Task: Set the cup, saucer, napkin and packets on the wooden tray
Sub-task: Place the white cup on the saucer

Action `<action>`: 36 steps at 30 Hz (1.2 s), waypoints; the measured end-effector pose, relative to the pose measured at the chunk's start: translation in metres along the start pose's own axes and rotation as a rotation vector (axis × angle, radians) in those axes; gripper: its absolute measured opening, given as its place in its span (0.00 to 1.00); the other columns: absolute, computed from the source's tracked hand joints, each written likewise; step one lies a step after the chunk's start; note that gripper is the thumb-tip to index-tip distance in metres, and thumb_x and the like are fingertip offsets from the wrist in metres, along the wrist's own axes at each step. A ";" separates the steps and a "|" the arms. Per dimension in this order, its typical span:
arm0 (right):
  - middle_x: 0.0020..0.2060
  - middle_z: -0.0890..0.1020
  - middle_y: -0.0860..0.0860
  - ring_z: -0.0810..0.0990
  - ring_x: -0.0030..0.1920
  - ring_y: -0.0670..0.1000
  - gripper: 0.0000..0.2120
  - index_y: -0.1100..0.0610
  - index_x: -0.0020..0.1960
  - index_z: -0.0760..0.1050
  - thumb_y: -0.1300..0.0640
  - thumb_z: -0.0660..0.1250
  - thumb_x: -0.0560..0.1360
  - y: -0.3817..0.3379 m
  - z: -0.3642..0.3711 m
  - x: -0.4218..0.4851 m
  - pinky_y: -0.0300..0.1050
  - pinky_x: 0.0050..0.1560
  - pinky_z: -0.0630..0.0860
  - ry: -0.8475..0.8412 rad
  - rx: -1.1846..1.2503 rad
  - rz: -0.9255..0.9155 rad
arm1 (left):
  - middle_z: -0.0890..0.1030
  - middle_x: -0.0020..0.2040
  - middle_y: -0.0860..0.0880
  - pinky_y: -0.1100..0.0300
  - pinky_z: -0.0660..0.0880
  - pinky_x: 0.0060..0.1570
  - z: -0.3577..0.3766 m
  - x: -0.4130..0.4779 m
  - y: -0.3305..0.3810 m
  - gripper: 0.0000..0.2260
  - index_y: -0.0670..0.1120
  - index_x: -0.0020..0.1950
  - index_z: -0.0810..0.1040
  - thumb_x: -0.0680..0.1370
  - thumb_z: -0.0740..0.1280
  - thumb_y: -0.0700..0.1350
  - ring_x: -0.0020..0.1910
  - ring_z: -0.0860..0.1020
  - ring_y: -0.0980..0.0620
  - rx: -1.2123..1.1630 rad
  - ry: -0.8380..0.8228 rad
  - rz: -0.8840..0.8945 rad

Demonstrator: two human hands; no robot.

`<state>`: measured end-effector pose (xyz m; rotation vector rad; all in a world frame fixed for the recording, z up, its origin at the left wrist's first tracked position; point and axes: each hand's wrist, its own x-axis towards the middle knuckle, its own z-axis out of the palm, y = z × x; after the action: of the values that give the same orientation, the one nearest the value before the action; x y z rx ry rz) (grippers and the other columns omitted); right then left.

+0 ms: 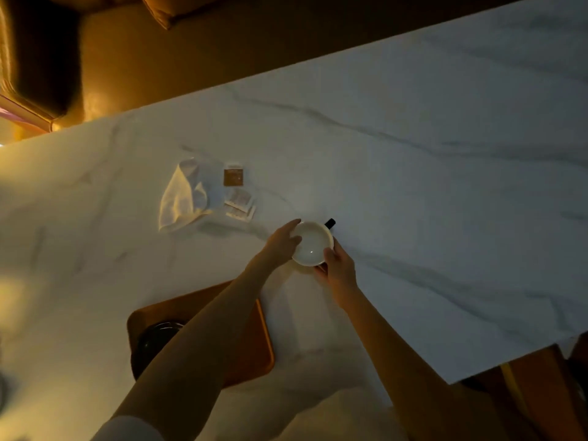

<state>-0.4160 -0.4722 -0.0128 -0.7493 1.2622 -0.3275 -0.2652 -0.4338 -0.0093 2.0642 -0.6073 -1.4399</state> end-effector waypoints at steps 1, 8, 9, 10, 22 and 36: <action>0.60 0.77 0.57 0.78 0.60 0.57 0.20 0.54 0.71 0.70 0.62 0.61 0.79 0.002 -0.001 0.002 0.50 0.48 0.81 -0.005 0.012 -0.005 | 0.68 0.73 0.39 0.38 0.71 0.65 0.000 0.001 -0.001 0.23 0.43 0.76 0.63 0.81 0.58 0.36 0.69 0.68 0.37 -0.042 0.000 -0.025; 0.59 0.79 0.57 0.78 0.58 0.58 0.19 0.53 0.66 0.75 0.65 0.60 0.77 0.000 0.000 0.002 0.43 0.39 0.82 0.050 0.010 0.012 | 0.75 0.62 0.39 0.37 0.79 0.52 -0.003 -0.002 -0.002 0.22 0.45 0.69 0.72 0.77 0.55 0.32 0.55 0.74 0.39 -0.151 0.020 -0.064; 0.59 0.79 0.57 0.78 0.58 0.58 0.20 0.53 0.67 0.74 0.65 0.60 0.77 -0.001 0.002 0.001 0.46 0.41 0.83 0.054 -0.001 0.007 | 0.75 0.62 0.38 0.37 0.79 0.52 -0.004 -0.005 -0.004 0.21 0.45 0.69 0.72 0.77 0.55 0.32 0.56 0.74 0.39 -0.167 0.033 -0.064; 0.59 0.79 0.57 0.78 0.58 0.58 0.20 0.54 0.67 0.74 0.64 0.61 0.77 -0.002 0.005 -0.002 0.48 0.43 0.83 0.053 -0.025 -0.004 | 0.75 0.63 0.38 0.38 0.79 0.51 -0.006 -0.009 -0.006 0.21 0.45 0.69 0.71 0.77 0.56 0.32 0.57 0.74 0.39 -0.183 0.046 -0.062; 0.65 0.75 0.54 0.79 0.58 0.53 0.20 0.49 0.71 0.68 0.51 0.61 0.80 0.018 0.106 -0.087 0.50 0.53 0.80 -0.335 -0.229 0.000 | 0.73 0.57 0.44 0.63 0.78 0.28 -0.093 -0.135 -0.096 0.19 0.49 0.68 0.68 0.78 0.60 0.35 0.47 0.76 0.50 -0.458 0.278 -0.036; 0.64 0.74 0.54 0.75 0.63 0.59 0.15 0.44 0.66 0.72 0.54 0.62 0.80 0.171 0.182 -0.203 0.55 0.52 0.81 -0.441 -0.348 0.237 | 0.69 0.66 0.41 0.40 0.78 0.56 -0.113 -0.292 -0.276 0.22 0.48 0.68 0.63 0.78 0.62 0.33 0.64 0.71 0.39 -0.719 0.306 -0.188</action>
<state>-0.3356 -0.1661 0.0425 -0.8974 0.9793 0.2492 -0.2387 -0.0210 0.0438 1.7157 0.2175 -1.1642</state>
